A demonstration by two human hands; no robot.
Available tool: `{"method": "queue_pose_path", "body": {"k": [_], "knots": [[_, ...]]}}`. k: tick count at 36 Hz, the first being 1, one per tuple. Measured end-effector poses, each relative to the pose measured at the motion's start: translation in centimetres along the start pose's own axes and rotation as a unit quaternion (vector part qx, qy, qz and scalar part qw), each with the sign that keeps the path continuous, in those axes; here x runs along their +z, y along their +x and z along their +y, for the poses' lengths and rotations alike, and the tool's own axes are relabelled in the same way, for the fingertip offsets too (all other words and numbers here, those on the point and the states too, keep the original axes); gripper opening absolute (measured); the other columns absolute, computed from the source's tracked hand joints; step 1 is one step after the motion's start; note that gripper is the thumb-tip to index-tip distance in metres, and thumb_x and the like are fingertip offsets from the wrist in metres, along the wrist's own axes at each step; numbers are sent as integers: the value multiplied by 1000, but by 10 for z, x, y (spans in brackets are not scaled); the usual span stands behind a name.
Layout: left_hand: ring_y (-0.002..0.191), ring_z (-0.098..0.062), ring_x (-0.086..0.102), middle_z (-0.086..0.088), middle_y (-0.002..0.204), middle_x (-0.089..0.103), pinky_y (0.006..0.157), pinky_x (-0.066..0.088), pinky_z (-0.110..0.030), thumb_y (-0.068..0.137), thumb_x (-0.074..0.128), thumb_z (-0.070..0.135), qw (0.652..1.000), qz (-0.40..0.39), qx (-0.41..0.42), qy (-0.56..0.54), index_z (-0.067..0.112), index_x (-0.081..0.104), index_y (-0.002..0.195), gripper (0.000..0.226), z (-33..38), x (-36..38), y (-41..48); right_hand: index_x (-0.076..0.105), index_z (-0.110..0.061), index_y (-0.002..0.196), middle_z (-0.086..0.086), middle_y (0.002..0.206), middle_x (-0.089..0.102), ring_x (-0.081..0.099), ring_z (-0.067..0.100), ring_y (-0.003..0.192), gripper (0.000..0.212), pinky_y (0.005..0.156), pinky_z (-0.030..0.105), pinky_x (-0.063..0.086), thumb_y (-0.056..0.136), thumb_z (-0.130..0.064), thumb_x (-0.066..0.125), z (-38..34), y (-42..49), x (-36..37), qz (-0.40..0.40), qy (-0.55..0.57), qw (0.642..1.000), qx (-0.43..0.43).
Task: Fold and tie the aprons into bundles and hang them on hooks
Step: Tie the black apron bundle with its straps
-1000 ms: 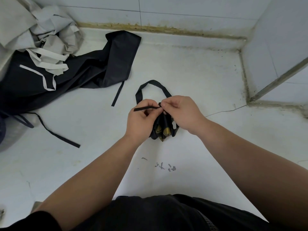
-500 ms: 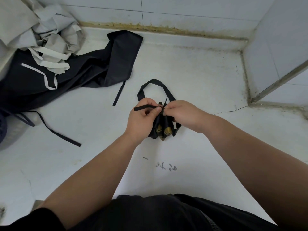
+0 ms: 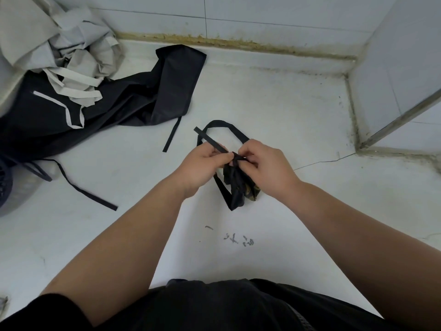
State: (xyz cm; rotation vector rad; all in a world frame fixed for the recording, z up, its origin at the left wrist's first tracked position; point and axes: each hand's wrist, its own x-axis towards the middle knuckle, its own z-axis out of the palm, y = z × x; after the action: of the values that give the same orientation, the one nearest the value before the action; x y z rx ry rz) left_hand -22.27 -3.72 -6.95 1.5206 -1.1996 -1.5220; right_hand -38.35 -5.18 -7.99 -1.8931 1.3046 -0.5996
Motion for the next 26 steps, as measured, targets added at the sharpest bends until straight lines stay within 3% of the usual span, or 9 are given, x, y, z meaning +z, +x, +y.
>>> {"method": "queue_pose_path", "body": {"k": [6, 9, 12, 15, 19, 22, 26], "knots": [[59, 4, 56, 15, 61, 61, 55, 39, -6, 94, 57, 10, 1000, 21, 2, -22, 18, 57, 81, 15, -2, 5, -3, 65, -7, 94, 2, 87, 57, 57, 25, 82, 7, 70, 22, 39, 89, -8, 59, 10, 3, -1, 5, -116, 988, -101], [55, 4, 54, 17, 55, 58, 57, 40, -12, 93, 57, 10, 999, 19, -12, -25, 18, 56, 78, 17, -1, 5, -2, 69, -7, 100, 8, 89, 58, 59, 26, 80, 16, 71, 26, 43, 89, -9, 58, 11, 3, -2, 12, -133, 983, -124], [54, 0, 49, 15, 56, 54, 61, 37, -20, 91, 58, 9, 999, 2, -39, -22, 17, 55, 76, 18, 0, 1, -1, 71, -11, 104, 9, 87, 60, 59, 22, 72, 24, 67, 18, 41, 85, -12, 56, 9, -1, -1, 2, -131, 980, -149], [54, -4, 43, 9, 58, 49, 59, 35, -19, 89, 58, 7, 998, -11, -56, -5, 16, 52, 75, 17, 3, -3, 1, 72, -12, 104, 9, 84, 59, 60, 25, 68, 26, 62, 25, 48, 87, -19, 54, 6, -4, -1, -9, -132, 978, -159], [52, 0, 46, 15, 53, 51, 61, 35, -21, 88, 60, 11, 998, -1, -58, 10, 16, 51, 77, 15, 5, -1, 3, 72, -14, 103, 7, 86, 60, 59, 21, 67, 35, 57, 27, 49, 87, -29, 46, 5, -5, -4, 2, -130, 977, -170], [52, 6, 52, 18, 56, 55, 63, 36, -22, 90, 61, 12, 999, 9, -44, 7, 19, 55, 77, 15, 5, 2, 0, 70, -18, 100, 5, 86, 59, 56, 19, 64, 27, 49, 30, 50, 87, -27, 47, 1, -6, -3, 9, -131, 973, -188], [54, 6, 56, 17, 59, 60, 64, 35, -23, 92, 58, 10, 999, -11, -49, -11, 13, 62, 83, 10, 6, 0, -3, 51, -34, 104, 4, 89, 58, 58, 25, 67, 20, 50, 39, 52, 88, -29, 39, -5, -5, -3, -12, -133, 974, -185]]}}
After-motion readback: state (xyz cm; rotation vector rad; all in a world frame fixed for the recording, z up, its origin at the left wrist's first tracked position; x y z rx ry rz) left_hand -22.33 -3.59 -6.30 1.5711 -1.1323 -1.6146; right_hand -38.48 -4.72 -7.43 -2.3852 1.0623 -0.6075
